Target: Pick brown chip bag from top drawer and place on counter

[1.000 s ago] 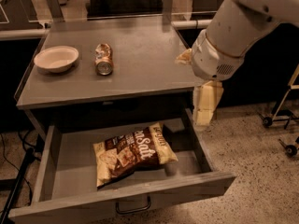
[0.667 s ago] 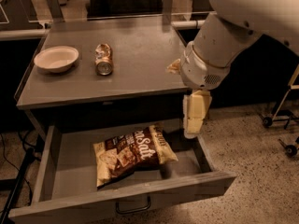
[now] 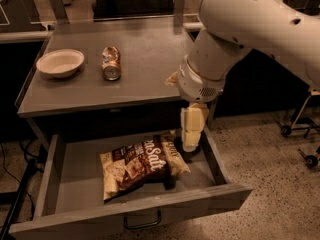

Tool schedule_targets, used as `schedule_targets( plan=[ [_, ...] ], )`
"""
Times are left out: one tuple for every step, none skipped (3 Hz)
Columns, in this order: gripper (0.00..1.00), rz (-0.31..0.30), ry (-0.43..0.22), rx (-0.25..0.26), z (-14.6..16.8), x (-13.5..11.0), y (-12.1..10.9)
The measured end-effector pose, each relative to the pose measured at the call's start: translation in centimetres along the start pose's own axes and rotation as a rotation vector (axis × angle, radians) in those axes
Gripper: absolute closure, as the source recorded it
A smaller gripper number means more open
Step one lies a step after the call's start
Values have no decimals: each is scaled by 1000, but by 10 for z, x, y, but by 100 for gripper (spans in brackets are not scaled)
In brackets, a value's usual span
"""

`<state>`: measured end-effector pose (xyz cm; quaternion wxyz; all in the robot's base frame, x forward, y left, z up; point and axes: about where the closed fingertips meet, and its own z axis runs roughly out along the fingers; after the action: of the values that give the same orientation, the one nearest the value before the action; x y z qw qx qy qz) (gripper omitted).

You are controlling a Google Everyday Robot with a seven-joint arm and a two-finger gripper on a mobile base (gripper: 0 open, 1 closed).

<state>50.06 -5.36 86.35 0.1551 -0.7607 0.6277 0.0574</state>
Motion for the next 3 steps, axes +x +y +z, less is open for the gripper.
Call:
schedule_targets(
  plan=[
    [0, -15, -10, -47, 32, -5, 5],
    [0, -25, 8, -95, 80, 1, -4],
    [0, -25, 8, -95, 80, 1, -4]
  ],
)
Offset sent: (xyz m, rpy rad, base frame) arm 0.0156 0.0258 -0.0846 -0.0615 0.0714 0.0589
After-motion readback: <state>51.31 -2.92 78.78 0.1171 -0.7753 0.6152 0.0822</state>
